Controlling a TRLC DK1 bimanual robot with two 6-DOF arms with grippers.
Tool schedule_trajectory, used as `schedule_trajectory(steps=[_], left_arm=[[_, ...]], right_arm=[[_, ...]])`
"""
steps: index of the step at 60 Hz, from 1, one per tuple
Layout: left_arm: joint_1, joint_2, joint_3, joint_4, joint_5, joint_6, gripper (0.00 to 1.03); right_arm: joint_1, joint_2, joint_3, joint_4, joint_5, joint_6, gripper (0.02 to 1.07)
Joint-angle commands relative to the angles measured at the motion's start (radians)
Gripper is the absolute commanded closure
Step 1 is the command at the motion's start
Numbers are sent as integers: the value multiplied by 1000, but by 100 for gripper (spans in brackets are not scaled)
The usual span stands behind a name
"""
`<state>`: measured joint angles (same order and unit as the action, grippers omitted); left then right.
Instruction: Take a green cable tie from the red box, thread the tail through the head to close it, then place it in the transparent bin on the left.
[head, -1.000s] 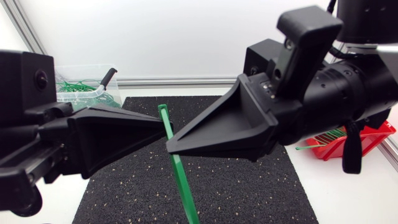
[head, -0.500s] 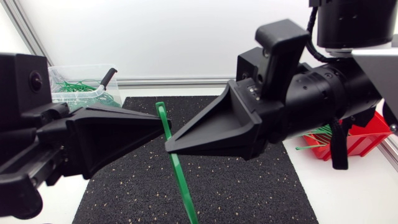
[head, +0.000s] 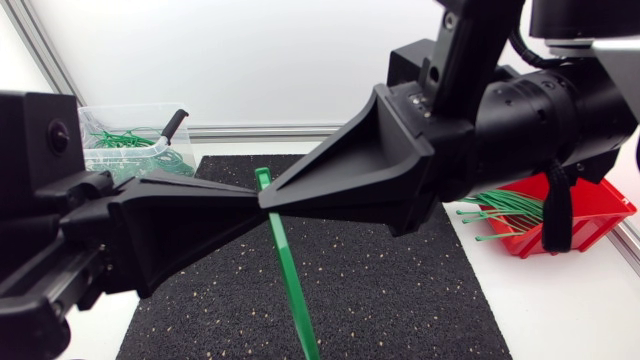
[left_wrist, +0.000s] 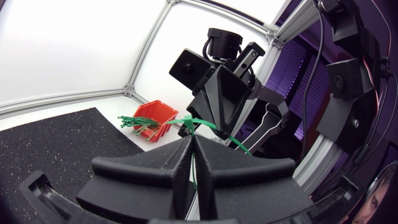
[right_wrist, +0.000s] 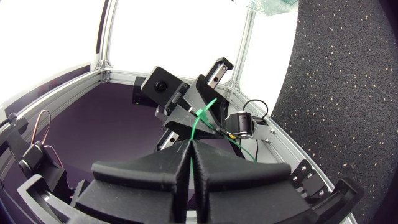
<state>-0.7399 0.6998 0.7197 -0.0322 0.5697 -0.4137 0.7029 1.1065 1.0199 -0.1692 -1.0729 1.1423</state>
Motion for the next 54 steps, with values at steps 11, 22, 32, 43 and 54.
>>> schedule_trajectory(steps=[11,22,32,43,54], left_arm=[[-24,-19,-16,3,-5,24,98],[-38,-25,-16,0,-28,33,98],[-41,-19,-17,2,-41,44,98],[-26,-8,-31,2,-47,78,97],[4,-2,-40,2,-45,124,95]], right_arm=[[-31,50,-1,117,28,149,101],[-51,105,-15,119,30,185,101],[-57,98,-17,111,30,183,95],[-52,38,-30,120,30,178,68],[-54,-2,-38,115,33,158,68]])
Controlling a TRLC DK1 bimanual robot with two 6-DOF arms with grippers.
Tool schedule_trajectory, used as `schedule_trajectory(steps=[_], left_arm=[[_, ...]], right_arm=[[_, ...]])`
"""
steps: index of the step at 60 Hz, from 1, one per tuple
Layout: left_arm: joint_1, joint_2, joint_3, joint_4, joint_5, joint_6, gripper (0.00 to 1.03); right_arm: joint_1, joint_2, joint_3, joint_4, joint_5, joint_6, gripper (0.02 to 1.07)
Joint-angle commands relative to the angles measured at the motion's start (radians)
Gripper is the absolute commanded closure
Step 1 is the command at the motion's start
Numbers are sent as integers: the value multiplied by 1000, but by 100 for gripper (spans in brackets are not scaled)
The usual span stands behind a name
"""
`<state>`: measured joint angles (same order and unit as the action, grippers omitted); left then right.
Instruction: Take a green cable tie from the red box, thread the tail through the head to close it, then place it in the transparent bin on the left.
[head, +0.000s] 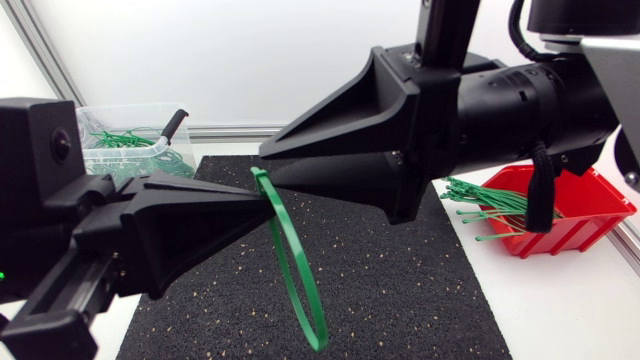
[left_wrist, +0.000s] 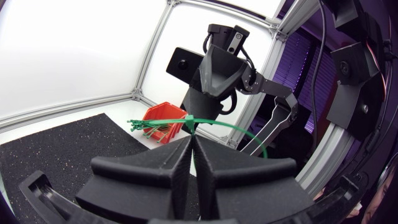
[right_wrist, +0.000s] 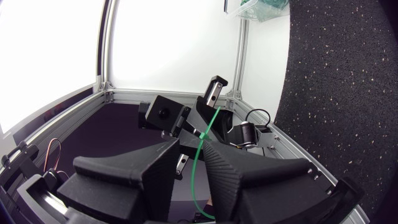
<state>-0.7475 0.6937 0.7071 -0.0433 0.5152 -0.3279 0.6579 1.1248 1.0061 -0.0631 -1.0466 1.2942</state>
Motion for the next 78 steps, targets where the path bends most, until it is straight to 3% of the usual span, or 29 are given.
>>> schedule_trajectory(steps=[1,24,31,45,57,78], left_arm=[[11,4,-28,13,8,44,95],[36,38,-29,5,8,202,95],[33,40,-28,0,0,251,95],[-4,53,-21,-17,-69,375,95],[-95,59,-41,-15,-188,480,95],[-93,70,-28,-17,-204,507,95]], right_arm=[[-9,-25,-24,9,7,7,68],[-96,6,-17,6,8,-144,68],[-141,73,8,-18,-90,-207,68],[-173,151,26,20,-165,-277,68],[-170,179,52,20,-219,-300,68],[-133,194,46,6,-233,-355,68]])
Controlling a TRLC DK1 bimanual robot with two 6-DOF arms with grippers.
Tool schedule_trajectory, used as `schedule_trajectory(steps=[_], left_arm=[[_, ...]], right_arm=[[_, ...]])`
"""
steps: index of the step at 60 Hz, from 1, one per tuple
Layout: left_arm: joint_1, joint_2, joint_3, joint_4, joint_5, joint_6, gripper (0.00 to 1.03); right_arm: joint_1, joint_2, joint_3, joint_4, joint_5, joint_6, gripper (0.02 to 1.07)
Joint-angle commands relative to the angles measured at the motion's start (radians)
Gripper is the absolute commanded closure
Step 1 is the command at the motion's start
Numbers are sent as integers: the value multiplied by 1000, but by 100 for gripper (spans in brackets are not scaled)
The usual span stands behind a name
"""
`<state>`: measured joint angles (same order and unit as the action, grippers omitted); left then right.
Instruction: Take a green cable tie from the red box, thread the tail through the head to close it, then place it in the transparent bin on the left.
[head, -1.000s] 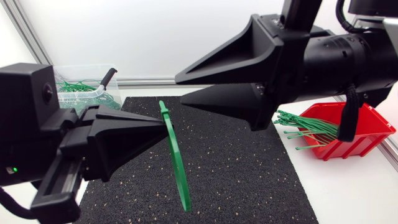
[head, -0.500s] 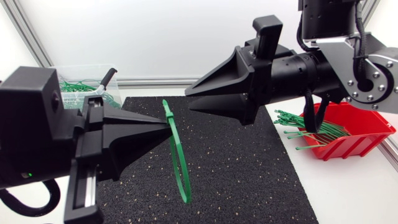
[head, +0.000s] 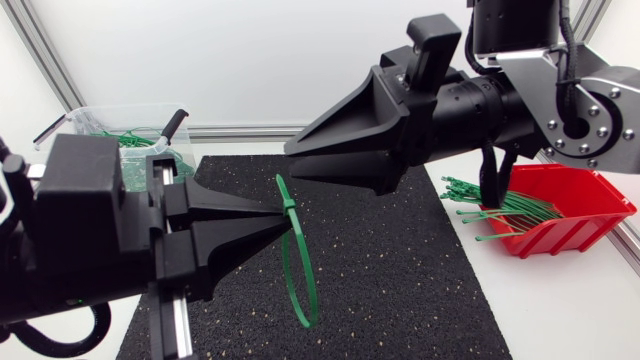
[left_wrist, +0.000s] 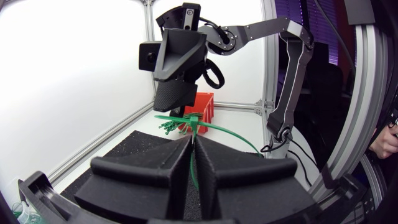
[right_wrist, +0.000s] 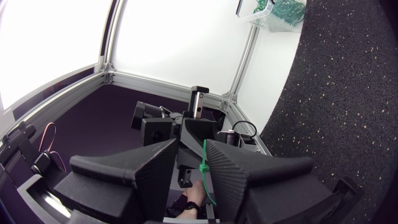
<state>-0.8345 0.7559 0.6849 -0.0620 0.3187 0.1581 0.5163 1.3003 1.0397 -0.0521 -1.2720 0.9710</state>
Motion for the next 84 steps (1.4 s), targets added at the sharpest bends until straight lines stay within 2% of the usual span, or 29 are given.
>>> schedule_trajectory(steps=[1,29,35,46,51,60,68,77,84], left_arm=[[-6,6,-4,1,-7,23,95],[-8,6,1,-6,-20,23,95],[-8,5,-2,-6,-21,23,95],[-9,5,-5,-6,-27,23,95],[-12,5,-7,-6,-30,21,95],[-25,-4,-10,-10,-38,18,95],[-78,-21,-12,-21,-69,15,95],[-213,-33,-5,-30,-173,9,95],[-259,-36,16,-48,-191,-5,95]], right_arm=[[8,22,13,-6,-7,-34,68],[44,24,-33,-6,2,-64,69],[51,17,-44,-6,11,-74,81],[62,2,-52,-8,23,-77,84],[62,-4,-53,-8,40,-84,101],[62,-19,-55,-8,66,-91,101],[54,-7,-38,-8,85,-92,101],[36,51,5,-32,85,-95,102],[36,74,16,-40,125,-97,102]])
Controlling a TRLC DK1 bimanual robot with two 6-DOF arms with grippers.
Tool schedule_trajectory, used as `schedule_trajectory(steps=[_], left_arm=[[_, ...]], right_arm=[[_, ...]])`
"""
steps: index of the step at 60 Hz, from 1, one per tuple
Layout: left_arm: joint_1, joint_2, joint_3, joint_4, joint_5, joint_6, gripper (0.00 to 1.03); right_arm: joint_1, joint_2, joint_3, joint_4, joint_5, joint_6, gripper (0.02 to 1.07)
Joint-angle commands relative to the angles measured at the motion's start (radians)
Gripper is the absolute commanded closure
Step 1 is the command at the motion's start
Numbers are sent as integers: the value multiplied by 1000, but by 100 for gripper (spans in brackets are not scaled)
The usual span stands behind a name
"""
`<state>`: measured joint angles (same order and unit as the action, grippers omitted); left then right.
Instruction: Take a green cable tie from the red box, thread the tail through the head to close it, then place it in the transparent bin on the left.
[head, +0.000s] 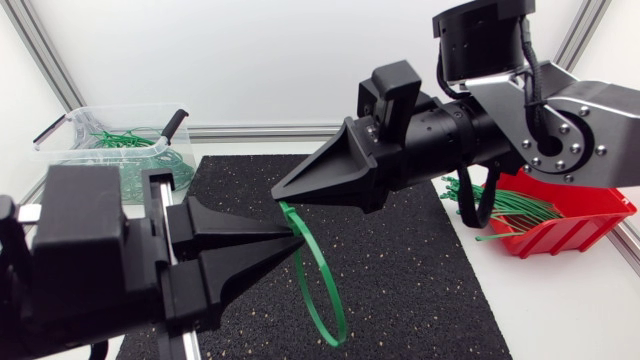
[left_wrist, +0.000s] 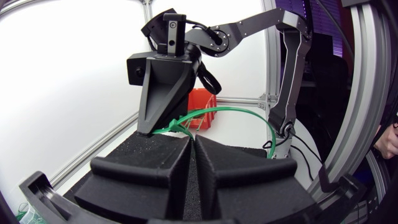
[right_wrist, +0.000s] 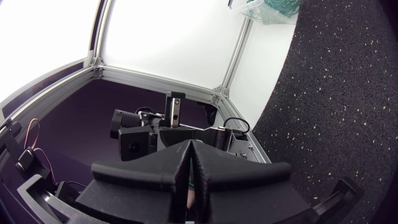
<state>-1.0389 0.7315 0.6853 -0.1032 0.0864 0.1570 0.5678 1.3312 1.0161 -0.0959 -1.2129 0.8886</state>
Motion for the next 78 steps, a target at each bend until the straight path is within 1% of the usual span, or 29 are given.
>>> schedule_trajectory(steps=[1,5,16,21,24,26,28,32,33,36,42,43,44,46,49,51,54,60,63,65,69,78], left_arm=[[-64,-12,16,-9,33,-5,95],[-108,-11,19,-9,-2,-7,95],[-116,-3,25,-4,-7,-16,95],[-99,2,19,-1,-10,-16,95],[-70,2,10,2,-10,-16,95],[-49,3,5,3,-10,-14,95],[-12,3,0,5,-10,-14,96],[74,8,-15,13,-5,-11,96],[92,9,-17,17,-2,-11,96],[175,19,-21,20,19,-10,96],[379,42,-33,43,99,-4,96],[402,45,-32,42,110,-4,96],[447,51,-29,42,130,-4,96],[507,59,-24,42,154,-1,96],[583,66,-27,66,156,18,96],[631,77,-20,73,156,18,97],[697,97,0,74,159,18,99],[864,132,37,119,159,26,99],[919,160,69,122,159,24,99],[982,187,92,149,159,24,99],[1073,229,138,186,159,10,99],[1206,382,301,186,138,-37,99]], right_arm=[[-16,51,42,1,67,-16,102],[-20,79,50,-7,69,-27,102],[-9,82,39,-24,69,-43,102],[6,45,22,-42,69,-57,101],[14,14,7,-50,70,-79,101],[14,-3,-5,-50,73,-96,99],[14,-17,-16,-50,92,-112,89],[14,-44,-42,-50,174,-183,58],[14,-49,-50,-51,200,-204,52],[18,-53,-67,-68,286,-275,40],[27,-46,-106,-77,395,-384,11],[29,-43,-111,-76,414,-398,8],[30,-38,-116,-76,437,-416,6],[29,-27,-125,-70,480,-451,6],[18,-12,-139,-38,527,-471,6],[6,-3,-143,-24,543,-481,6],[-13,5,-143,-22,584,-508,6],[-29,0,-145,-21,673,-573,6],[-29,-10,-154,-21,704,-585,6],[-29,-23,-162,-24,720,-594,6],[-29,-44,-177,-24,756,-613,6],[-28,-112,-208,-33,814,-639,6]])
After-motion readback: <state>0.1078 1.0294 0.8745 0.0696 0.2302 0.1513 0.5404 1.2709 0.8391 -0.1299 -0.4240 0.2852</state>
